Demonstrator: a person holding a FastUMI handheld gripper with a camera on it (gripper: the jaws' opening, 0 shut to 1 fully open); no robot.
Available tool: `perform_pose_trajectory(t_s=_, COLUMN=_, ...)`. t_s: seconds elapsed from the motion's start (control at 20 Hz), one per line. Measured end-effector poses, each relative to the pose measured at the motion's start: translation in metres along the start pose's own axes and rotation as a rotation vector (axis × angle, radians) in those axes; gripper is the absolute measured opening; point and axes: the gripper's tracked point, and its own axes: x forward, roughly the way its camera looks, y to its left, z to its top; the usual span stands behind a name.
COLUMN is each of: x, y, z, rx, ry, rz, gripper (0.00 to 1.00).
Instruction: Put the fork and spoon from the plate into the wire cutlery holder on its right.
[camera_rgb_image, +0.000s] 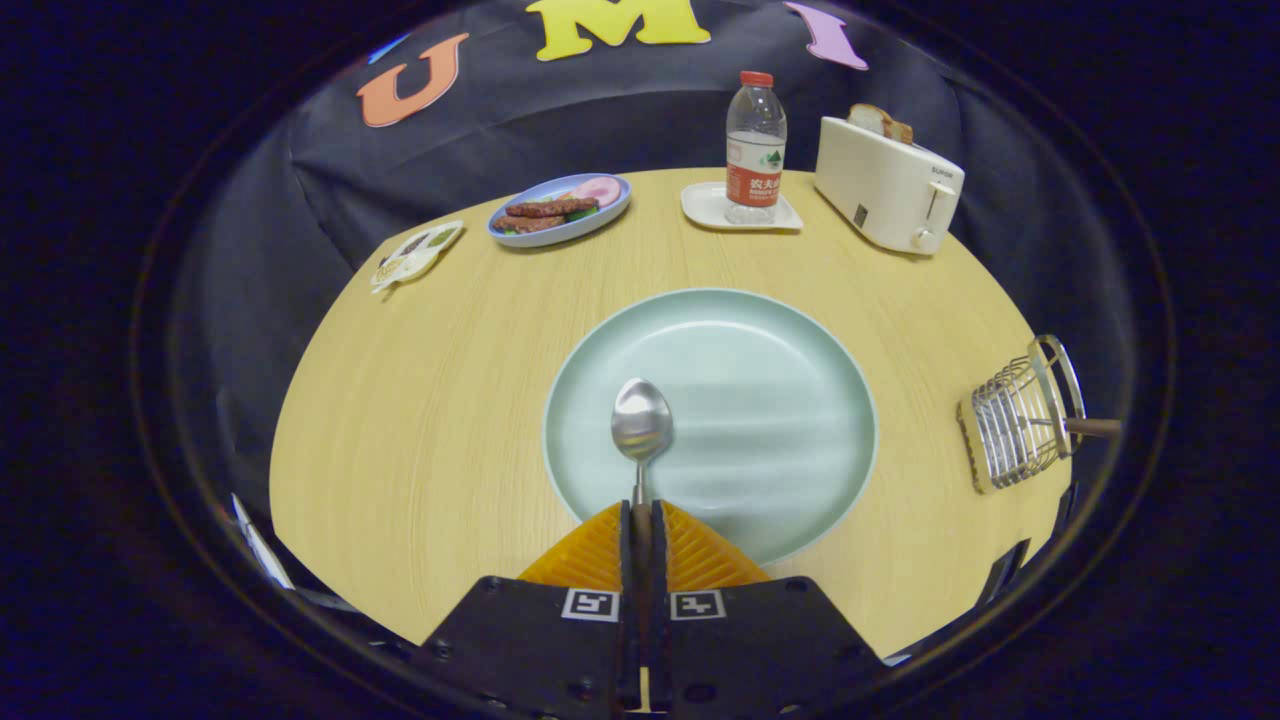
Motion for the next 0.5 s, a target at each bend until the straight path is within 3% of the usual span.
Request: perform_pose_trajectory(t_s=0.5, x=-0.050, y=-0.073, z=0.039, rx=-0.030, ry=-0.073, rz=0.011, gripper=0.04)
